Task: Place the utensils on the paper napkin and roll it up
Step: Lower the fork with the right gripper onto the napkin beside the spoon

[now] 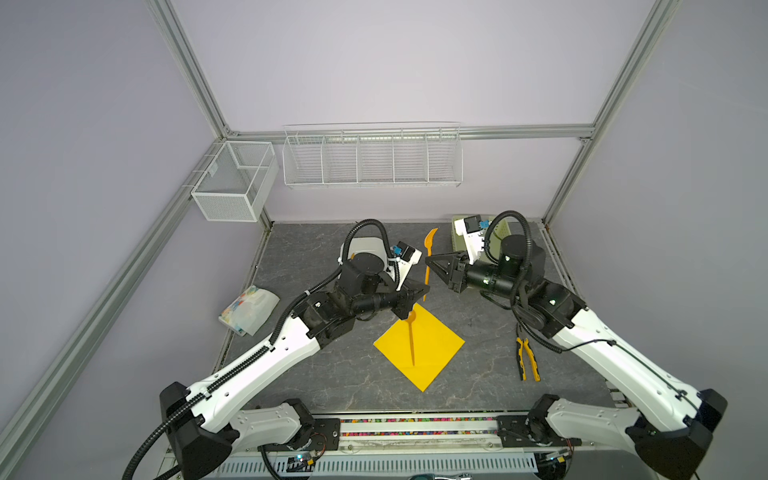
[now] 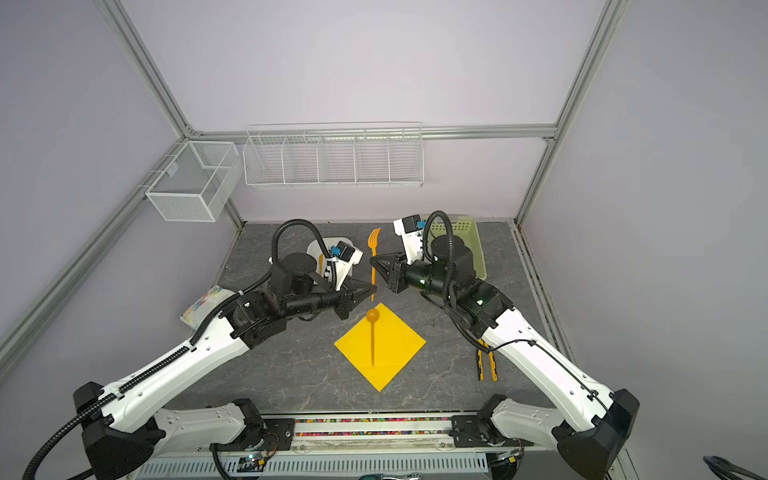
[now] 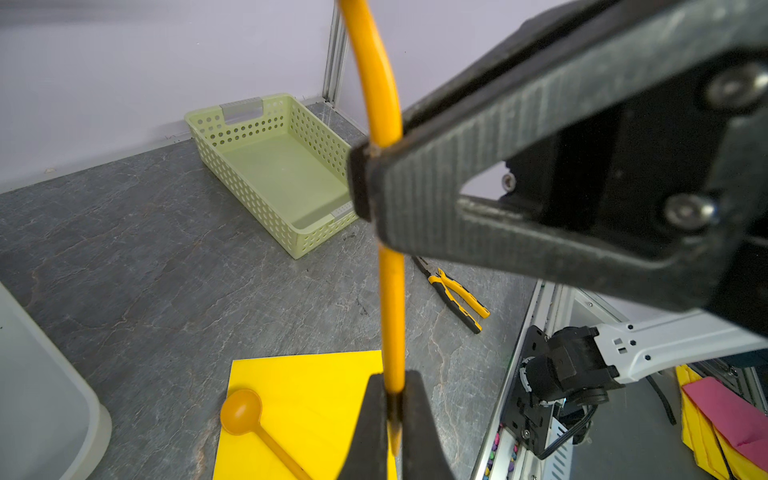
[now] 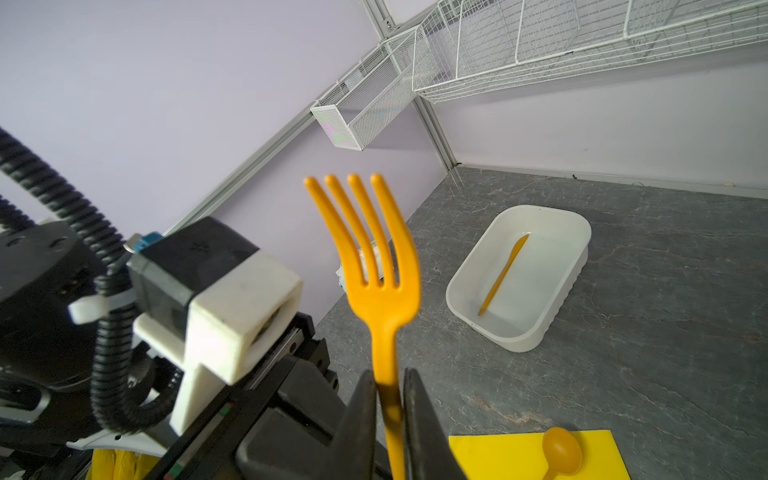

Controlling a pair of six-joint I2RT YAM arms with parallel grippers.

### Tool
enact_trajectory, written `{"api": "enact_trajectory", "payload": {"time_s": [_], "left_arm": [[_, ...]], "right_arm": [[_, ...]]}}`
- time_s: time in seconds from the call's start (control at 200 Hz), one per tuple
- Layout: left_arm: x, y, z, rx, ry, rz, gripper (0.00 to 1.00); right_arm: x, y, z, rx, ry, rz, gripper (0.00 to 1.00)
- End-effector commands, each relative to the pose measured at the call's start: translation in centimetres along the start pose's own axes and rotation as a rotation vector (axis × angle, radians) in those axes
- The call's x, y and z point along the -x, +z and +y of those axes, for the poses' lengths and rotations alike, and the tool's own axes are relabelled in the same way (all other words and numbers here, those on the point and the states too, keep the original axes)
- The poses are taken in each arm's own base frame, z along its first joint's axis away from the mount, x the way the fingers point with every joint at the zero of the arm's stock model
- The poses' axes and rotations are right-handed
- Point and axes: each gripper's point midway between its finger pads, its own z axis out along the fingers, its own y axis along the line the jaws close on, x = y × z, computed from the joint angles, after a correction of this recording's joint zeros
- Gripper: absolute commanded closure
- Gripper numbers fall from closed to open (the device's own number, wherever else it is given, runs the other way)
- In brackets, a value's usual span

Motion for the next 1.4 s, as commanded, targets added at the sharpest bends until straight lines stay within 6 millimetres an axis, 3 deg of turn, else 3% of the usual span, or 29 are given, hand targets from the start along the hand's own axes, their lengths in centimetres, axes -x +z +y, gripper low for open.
{"api": "enact_trajectory", "payload": {"time_s": [0.0,0.095,0.25,0.44,0.715,0.98,1.395], "left_arm": [[0.9,-0.1,-0.4,-0.01,0.005,-0.011,1.0],[1.0,-0.2,-0.2,0.002,0.007,-0.01,1.0],[1.3,-1.2,0.6,0.04,-0.002,-0.023,0.8],[1.6,-2.8,2.7,0.065,-0.063,-0.046,0.76],[-0.2,-5.4,7.1,0.227,-0.086,0.005,0.76],[-1.7,-7.4,9.9,0.319,-0.066,0.03,0.76],[-5.1,-7.6,14.9,0.421,-0.095,0.106,0.77]], "right_arm": [[0.3,0.0,0.5,0.016,-0.016,-0.002,0.9],[0.3,-0.2,0.2,-0.004,-0.017,-0.002,0.93],[-0.2,-0.5,-0.7,-0.061,-0.019,0.029,0.93],[-2.1,-0.2,-2.3,-0.133,0.016,0.116,0.93],[-7.1,0.9,-5.2,-0.235,0.105,0.299,0.93],[-13.0,2.4,-8.0,-0.335,0.195,0.48,0.93],[-20.8,5.1,-10.8,-0.308,0.287,0.657,0.93]]}}
